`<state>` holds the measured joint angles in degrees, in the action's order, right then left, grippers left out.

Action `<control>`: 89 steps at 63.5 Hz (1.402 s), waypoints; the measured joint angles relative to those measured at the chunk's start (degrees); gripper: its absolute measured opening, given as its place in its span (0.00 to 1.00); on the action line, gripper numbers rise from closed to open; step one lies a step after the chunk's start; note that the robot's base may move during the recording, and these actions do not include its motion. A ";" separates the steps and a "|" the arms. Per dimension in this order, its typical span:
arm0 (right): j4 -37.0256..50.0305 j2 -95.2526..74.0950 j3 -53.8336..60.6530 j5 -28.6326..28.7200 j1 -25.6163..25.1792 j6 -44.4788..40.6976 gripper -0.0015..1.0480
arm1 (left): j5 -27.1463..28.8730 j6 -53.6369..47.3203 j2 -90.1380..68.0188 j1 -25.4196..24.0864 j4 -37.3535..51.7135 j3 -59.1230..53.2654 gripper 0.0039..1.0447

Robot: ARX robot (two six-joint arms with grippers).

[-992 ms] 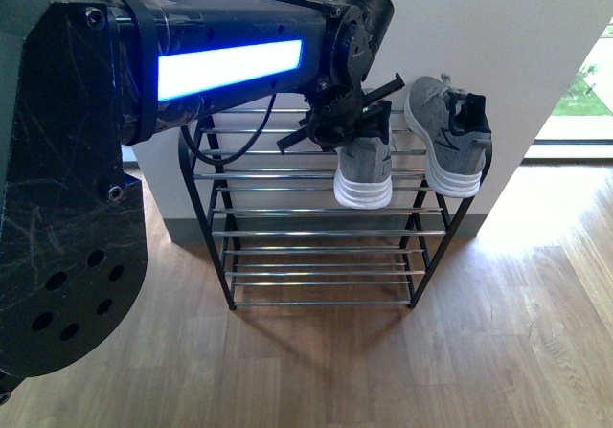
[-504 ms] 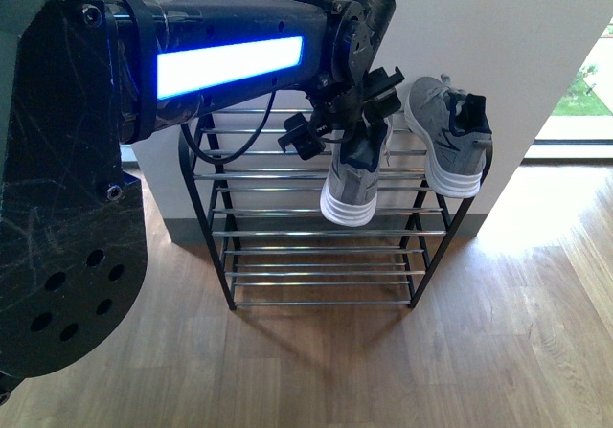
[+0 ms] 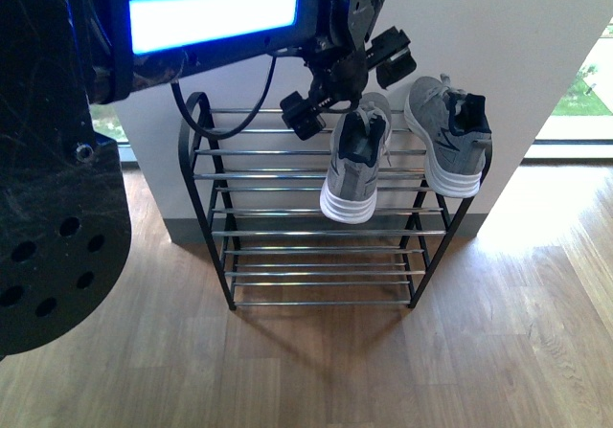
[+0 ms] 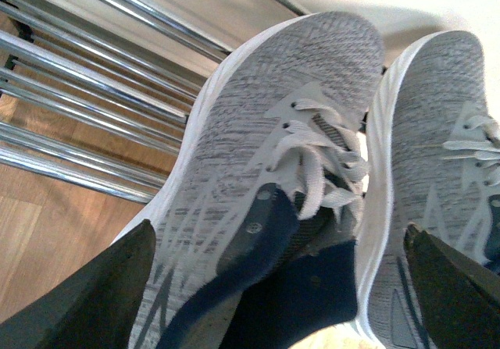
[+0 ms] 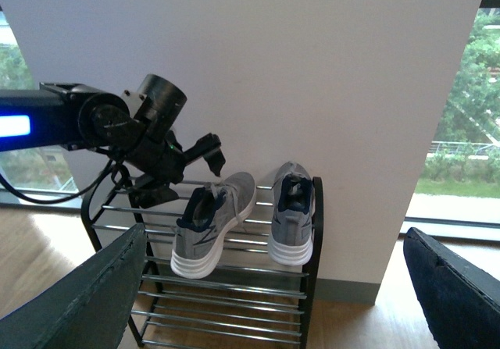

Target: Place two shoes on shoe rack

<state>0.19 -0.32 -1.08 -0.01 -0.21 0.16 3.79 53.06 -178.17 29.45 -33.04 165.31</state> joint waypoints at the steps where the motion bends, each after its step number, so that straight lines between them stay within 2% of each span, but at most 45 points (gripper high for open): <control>1: 0.00 0.00 0.00 0.00 0.00 0.00 0.91 | -0.13 -0.24 0.35 -0.07 -0.15 0.00 0.98; 4: 0.00 0.00 0.00 0.00 0.00 0.00 0.91 | -0.28 -0.28 0.92 -0.17 -0.68 0.11 0.98; 7: 0.00 0.00 0.00 0.00 0.00 0.00 0.91 | -0.57 -0.17 1.44 -0.37 -1.31 0.24 0.88; 10: 0.00 0.00 0.00 0.00 0.00 0.00 0.91 | -0.70 0.20 1.64 -0.42 -1.53 0.26 0.85; 16: 0.00 0.00 0.00 0.00 0.00 0.00 0.91 | -0.83 0.20 1.81 -0.72 -2.34 0.28 0.97; 19: 0.00 0.00 0.00 0.00 0.00 0.00 0.91 | -0.83 0.20 1.81 -0.76 -2.34 0.28 0.97; 20: 0.00 0.00 0.00 0.00 0.00 0.00 0.91 | -0.83 0.24 1.86 -0.83 -2.29 0.26 0.88; 22: 0.00 0.00 0.00 0.00 0.00 0.00 0.91 | -0.76 0.39 2.67 -0.85 -1.20 -1.07 0.88; 25: 0.00 0.00 0.00 0.00 0.00 0.00 0.91 | -0.50 0.35 6.78 -0.94 4.15 -8.61 0.93; 36: 0.00 0.00 0.00 -0.02 0.00 0.00 0.91 | 1.95 -0.61 23.67 -1.31 16.55 -32.70 0.91; 53: 0.00 0.00 0.00 0.00 0.00 0.00 0.91 | 13.42 -13.07 54.31 -5.46 31.39 -74.47 0.91; 66: 0.00 0.00 0.00 0.00 0.00 0.00 0.91 | 19.80 -20.74 76.81 -9.84 35.45 -94.88 0.91; 81: 0.00 0.00 0.00 0.00 0.00 0.00 0.91 | 25.27 -26.08 103.23 -10.99 33.77 -115.10 0.91; 84: 0.00 0.00 0.00 -0.02 0.00 0.00 0.91 | 25.14 -26.23 106.77 -11.23 33.81 -117.81 0.91; 86: 0.00 0.00 0.00 0.00 0.00 0.00 0.91 | 22.23 -24.83 111.21 -12.02 33.46 -120.80 0.91; 89: 0.00 0.00 0.00 0.00 0.00 0.00 0.91 | 21.07 -23.58 114.57 -12.50 32.94 -122.84 0.91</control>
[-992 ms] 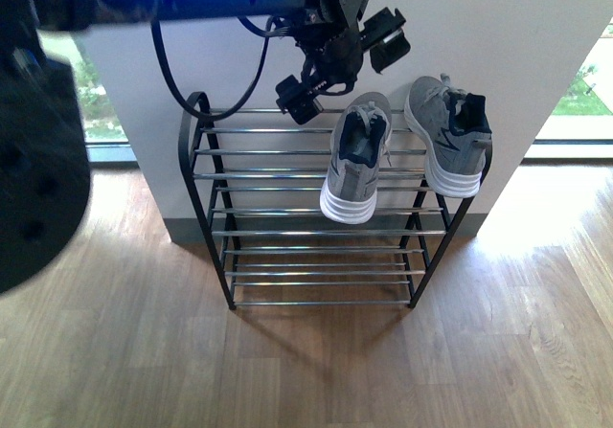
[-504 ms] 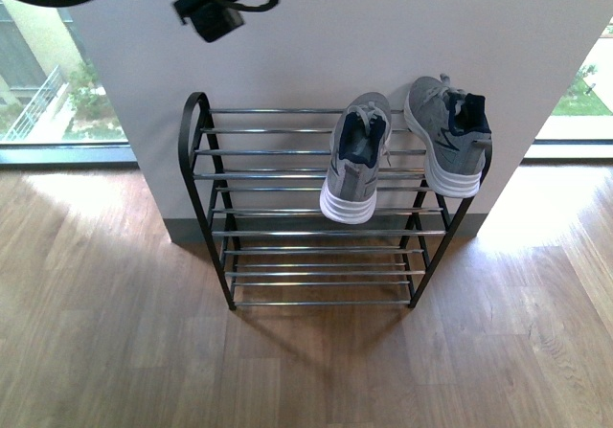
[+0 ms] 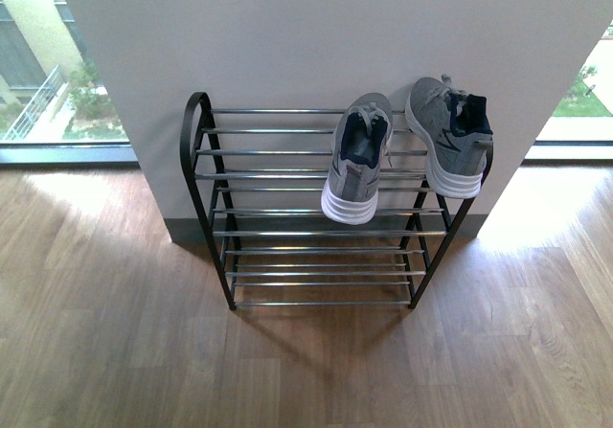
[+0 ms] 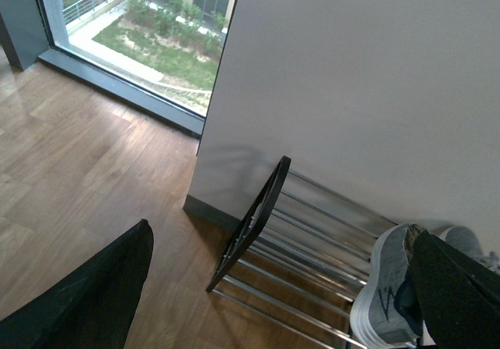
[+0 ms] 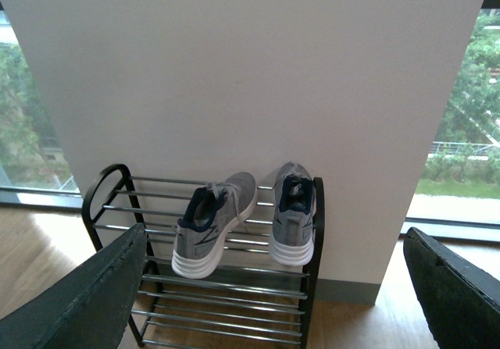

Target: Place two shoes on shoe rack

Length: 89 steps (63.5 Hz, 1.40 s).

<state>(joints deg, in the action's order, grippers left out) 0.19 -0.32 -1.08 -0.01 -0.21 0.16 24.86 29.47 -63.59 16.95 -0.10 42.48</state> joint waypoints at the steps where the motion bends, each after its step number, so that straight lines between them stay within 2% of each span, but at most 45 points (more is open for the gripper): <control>1: 0.00 0.00 0.00 0.00 0.00 0.00 0.91 | 0.09 0.28 1.57 -0.26 -0.11 -0.94 0.91; 8: 0.00 0.00 0.00 0.00 0.00 0.00 0.91 | 0.26 1.03 7.26 -1.09 -0.37 -3.69 0.91; 14: 0.00 0.00 0.00 -0.04 0.00 0.00 0.91 | -10.67 -10.78 10.10 -3.78 17.86 -12.02 0.75; 21: 0.00 0.00 0.00 0.00 0.00 0.00 0.91 | -14.36 -22.01 13.14 -5.70 26.84 -19.26 0.57; 30: 0.00 0.00 0.00 0.00 0.00 0.00 0.91 | -16.17 -26.80 17.14 -8.09 28.59 -24.72 0.35; 44: 0.00 0.00 0.00 -0.02 0.00 0.00 0.91 | -18.93 -28.44 22.56 -10.64 28.92 -30.67 0.01; 50: 0.00 0.00 0.00 0.00 0.00 0.00 0.91 | -19.61 -28.68 24.74 -11.47 28.83 -32.44 0.01; 55: 0.00 0.00 0.00 0.00 0.00 0.00 0.91 | -24.13 -28.83 26.99 -14.84 28.06 -34.01 0.01; 59: 0.00 0.00 0.00 -0.02 0.00 0.00 0.91 | -24.33 -28.83 28.72 -16.46 27.43 -35.19 0.01; 89: 0.00 0.00 0.00 0.00 0.00 0.00 0.91 | -24.85 -28.87 40.13 -16.74 20.63 -39.65 0.01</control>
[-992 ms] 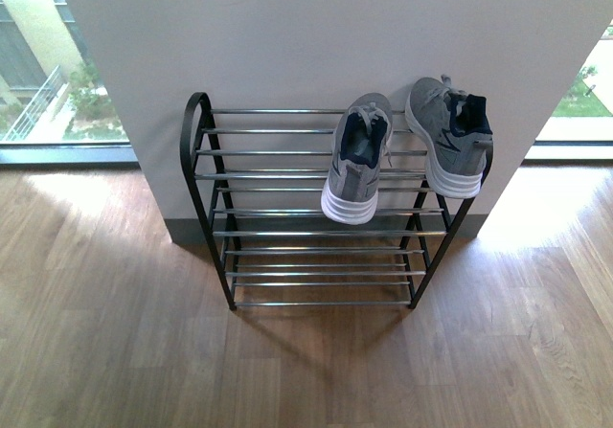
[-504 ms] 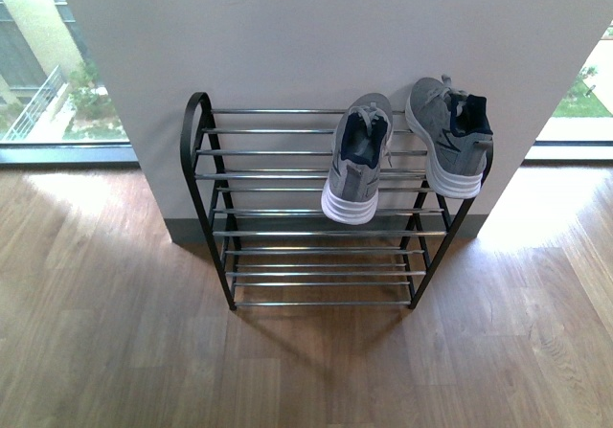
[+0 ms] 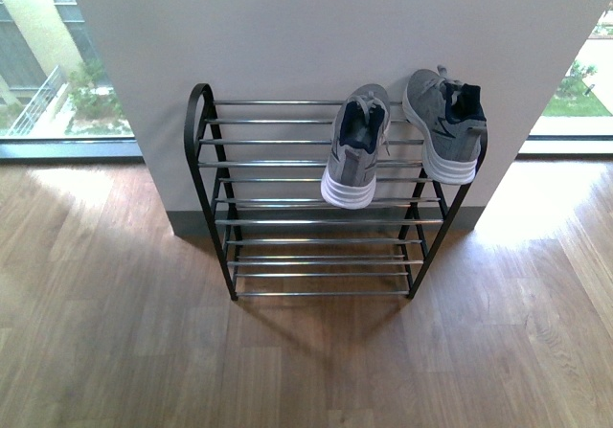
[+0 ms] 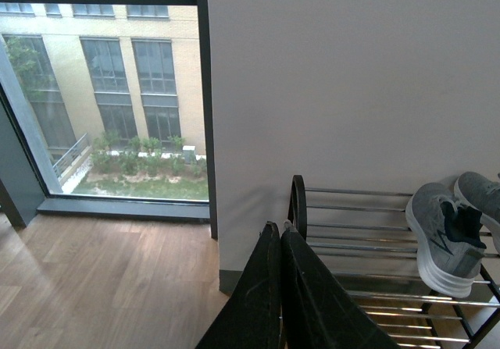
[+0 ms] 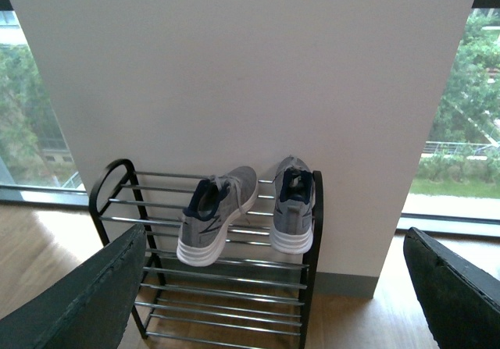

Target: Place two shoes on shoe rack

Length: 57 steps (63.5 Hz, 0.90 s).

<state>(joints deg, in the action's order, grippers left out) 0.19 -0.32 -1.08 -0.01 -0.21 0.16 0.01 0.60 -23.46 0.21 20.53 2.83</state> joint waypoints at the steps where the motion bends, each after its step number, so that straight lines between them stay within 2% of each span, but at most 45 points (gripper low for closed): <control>1: 0.00 0.00 0.00 0.00 0.00 0.00 0.91 | 0.02 0.00 0.48 0.00 -0.35 -0.13 0.01; 14: 0.00 0.00 0.00 0.04 0.02 0.00 0.91 | 0.07 -0.02 3.80 0.00 -1.09 -2.03 0.01; 50: 0.00 0.02 0.00 0.00 0.07 0.00 0.91 | 0.00 -0.02 13.68 0.00 -10.67 -2.03 0.01; 54: 0.00 0.04 0.00 0.00 0.07 0.00 0.91 | 0.00 -0.02 19.02 0.00 -18.05 -2.01 0.01; 57: 0.00 0.04 0.00 -0.04 0.07 0.00 0.91 | -0.02 -0.02 21.84 0.00 -20.09 -2.01 0.01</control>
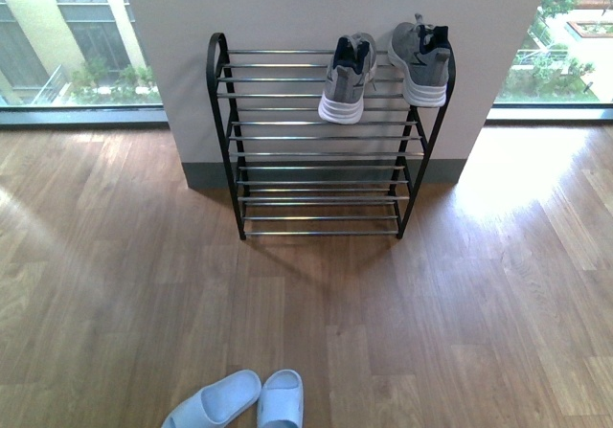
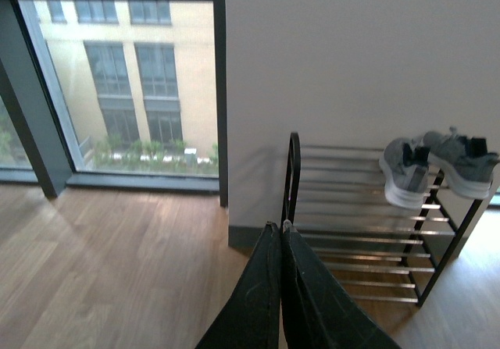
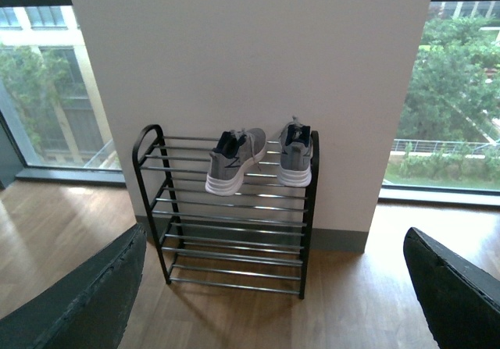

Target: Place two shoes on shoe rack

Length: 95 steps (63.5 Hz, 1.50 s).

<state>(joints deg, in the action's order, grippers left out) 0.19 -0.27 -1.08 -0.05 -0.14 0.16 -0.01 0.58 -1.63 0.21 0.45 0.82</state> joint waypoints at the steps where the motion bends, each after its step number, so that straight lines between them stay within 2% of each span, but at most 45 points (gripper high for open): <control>1: 0.00 -0.02 0.00 0.04 0.00 0.00 0.91 | 0.00 0.00 0.46 0.00 -0.07 0.00 0.01; 84: -0.11 0.00 0.00 0.04 0.09 0.00 0.91 | 0.02 -0.11 0.72 -0.09 -0.48 0.00 0.01; 86: -0.11 0.00 0.00 0.04 0.09 0.00 0.91 | 0.02 -0.09 0.72 -0.09 -0.48 0.00 0.04; 95: -0.11 0.02 0.00 0.04 0.09 0.00 0.91 | 0.02 -0.09 0.72 -0.09 -0.48 0.00 0.30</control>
<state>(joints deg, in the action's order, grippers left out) 0.08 -0.25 -1.08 -0.01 -0.05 0.16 0.01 0.49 -0.91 0.12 -0.03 0.82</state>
